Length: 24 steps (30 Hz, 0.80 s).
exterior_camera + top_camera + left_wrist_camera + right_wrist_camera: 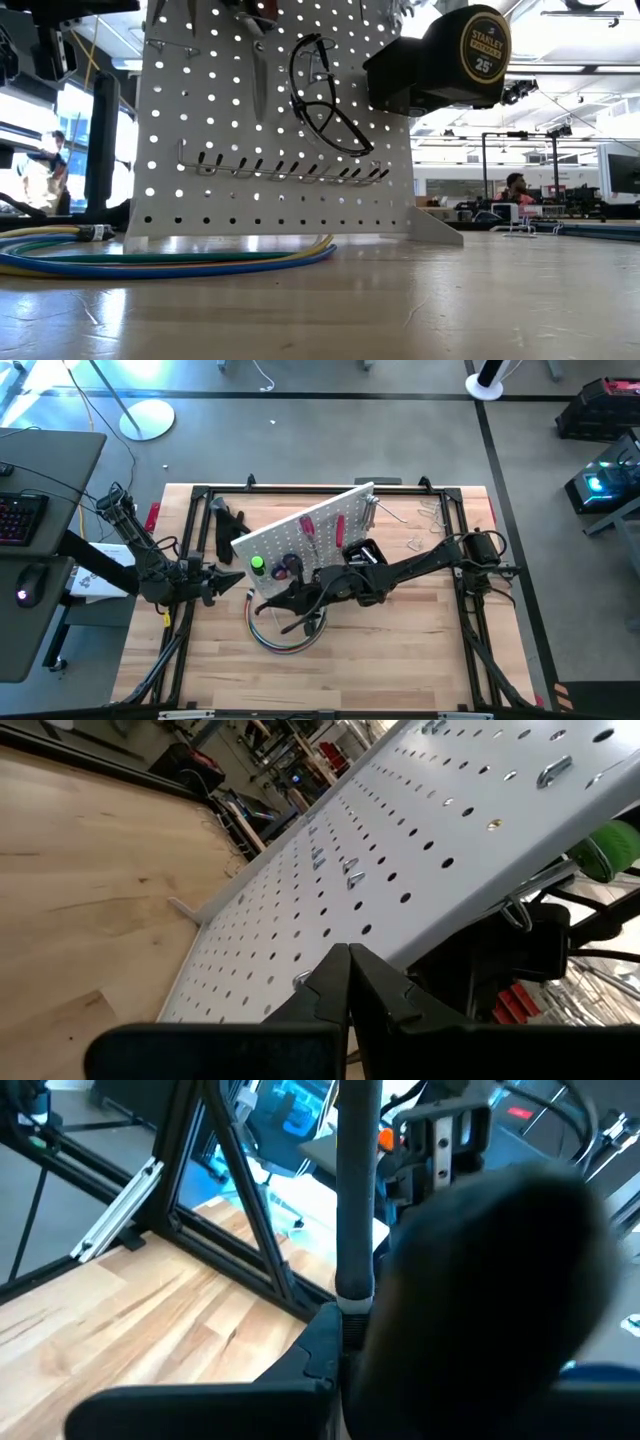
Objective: Hang tools onto peg board
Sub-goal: Hang the plier on the peg board
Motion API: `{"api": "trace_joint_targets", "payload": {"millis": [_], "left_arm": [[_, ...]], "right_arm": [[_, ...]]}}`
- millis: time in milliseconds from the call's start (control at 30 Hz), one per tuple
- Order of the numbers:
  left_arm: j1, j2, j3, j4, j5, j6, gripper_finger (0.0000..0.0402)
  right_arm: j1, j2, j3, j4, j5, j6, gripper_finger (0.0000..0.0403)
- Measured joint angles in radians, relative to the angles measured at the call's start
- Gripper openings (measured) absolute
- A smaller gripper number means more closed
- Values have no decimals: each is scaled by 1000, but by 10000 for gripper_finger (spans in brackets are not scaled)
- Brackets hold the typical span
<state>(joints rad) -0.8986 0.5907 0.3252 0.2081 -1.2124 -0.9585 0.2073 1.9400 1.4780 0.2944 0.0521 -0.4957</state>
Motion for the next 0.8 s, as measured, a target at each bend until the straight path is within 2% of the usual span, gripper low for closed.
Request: {"api": "trace_joint_targets", "payload": {"millis": [367, 500, 667, 800], "left_arm": [[0, 0, 0, 0, -5, 0, 0], [0, 0, 0, 0, -5, 0, 0], [0, 0, 0, 0, -6, 0, 0], [2, 0, 0, 0, -8, 0, 0]], "right_arm": [[-5, 0, 0, 13, 0, 1, 25], [-5, 0, 0, 11, 18, -2, 39], [-12, 0, 0, 11, 19, -2, 25], [-19, 0, 0, 11, 16, 1, 30]]}}
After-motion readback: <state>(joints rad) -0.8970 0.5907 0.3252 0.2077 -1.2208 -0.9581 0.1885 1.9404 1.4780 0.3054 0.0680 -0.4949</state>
